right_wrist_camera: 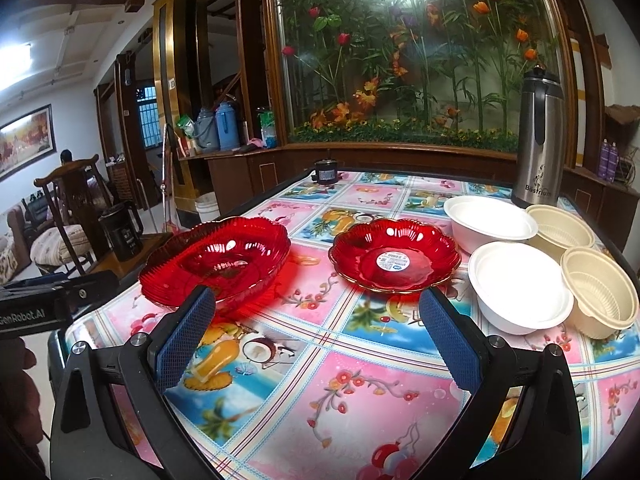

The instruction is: Organize plates and bowls

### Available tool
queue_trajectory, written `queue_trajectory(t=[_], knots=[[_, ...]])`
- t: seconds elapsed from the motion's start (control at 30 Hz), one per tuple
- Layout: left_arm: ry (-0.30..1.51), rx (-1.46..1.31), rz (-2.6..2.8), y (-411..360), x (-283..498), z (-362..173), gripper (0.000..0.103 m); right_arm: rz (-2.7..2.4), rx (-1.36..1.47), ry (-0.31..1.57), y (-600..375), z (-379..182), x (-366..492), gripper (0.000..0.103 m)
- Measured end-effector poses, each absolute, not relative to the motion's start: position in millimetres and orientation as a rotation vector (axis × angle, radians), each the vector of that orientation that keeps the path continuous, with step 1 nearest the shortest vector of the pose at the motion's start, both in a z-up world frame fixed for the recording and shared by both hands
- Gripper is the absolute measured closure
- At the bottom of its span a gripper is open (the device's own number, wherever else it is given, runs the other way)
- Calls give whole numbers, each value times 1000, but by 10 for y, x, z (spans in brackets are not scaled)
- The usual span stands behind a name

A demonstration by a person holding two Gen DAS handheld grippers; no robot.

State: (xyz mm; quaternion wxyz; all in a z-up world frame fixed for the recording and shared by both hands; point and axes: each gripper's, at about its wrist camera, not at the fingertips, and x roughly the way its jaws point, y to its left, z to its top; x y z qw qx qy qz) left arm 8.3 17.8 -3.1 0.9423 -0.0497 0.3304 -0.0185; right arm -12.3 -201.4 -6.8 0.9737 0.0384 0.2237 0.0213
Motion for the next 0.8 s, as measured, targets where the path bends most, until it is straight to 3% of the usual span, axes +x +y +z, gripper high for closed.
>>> queue_trajectory(t=[0.5,0.8], knots=[[672,-112,97,504,245,60,0,62,301,466,-1850,305,692,0],[700,-85,172,523,452,-9,1,95,420,616,-2060,-91,997,0]])
